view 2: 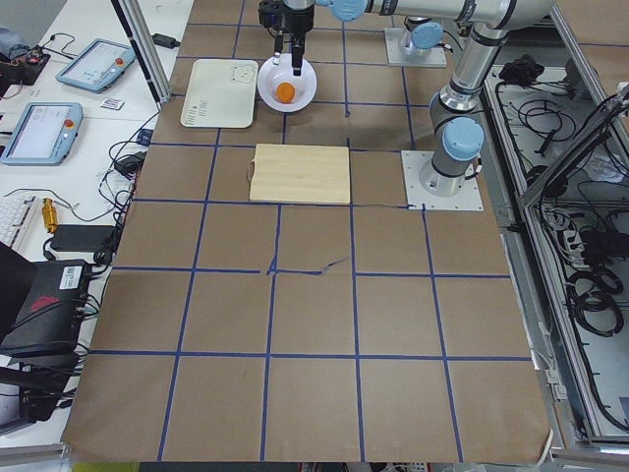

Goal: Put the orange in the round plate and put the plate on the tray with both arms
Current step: 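Lift the plate with the right gripper and carry it onto the bear tray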

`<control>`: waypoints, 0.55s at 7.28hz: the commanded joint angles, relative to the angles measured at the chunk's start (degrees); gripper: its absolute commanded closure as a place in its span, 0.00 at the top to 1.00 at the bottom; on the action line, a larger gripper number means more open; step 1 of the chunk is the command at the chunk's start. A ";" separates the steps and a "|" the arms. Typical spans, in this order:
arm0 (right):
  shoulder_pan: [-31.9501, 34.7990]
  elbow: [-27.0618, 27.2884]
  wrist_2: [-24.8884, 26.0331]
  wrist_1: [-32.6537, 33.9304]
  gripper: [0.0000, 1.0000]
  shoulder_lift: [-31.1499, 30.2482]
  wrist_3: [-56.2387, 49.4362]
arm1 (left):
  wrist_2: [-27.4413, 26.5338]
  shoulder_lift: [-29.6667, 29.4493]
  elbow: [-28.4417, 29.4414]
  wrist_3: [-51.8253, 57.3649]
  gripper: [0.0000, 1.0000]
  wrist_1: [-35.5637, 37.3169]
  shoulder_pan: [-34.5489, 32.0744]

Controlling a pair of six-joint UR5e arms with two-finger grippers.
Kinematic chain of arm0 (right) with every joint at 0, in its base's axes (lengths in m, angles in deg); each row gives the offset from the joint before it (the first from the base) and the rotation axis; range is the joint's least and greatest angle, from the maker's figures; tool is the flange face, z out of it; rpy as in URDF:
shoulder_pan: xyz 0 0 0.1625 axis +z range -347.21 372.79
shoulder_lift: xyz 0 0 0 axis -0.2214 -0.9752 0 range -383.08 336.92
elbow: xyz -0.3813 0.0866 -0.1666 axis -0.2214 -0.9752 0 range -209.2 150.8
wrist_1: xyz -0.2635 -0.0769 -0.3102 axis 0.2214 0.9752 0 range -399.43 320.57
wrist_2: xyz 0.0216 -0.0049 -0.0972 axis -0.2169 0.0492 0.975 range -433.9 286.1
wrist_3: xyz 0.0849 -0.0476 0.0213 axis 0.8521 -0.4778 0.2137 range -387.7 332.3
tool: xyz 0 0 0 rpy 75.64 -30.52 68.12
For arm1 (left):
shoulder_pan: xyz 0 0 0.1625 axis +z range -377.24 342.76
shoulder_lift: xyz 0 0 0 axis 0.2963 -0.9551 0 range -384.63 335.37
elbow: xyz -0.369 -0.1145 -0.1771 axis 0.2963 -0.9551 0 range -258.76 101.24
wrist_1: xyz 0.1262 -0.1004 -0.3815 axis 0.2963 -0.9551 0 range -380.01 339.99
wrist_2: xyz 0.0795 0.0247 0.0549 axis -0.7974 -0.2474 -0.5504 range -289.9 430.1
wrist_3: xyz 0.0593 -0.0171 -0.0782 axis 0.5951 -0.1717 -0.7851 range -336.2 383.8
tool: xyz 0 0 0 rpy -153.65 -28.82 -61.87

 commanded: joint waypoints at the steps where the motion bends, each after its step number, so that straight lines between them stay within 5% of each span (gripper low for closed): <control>1: -1.98 -0.52 -6.41 0.22 0.00 0.12 5.88 | 0.00 0.00 0.00 0.00 1.00 0.00 -0.03; 4: -3.13 -15.14 -7.40 -0.22 0.00 9.65 6.70 | 0.00 0.00 0.00 0.00 1.00 0.00 0.06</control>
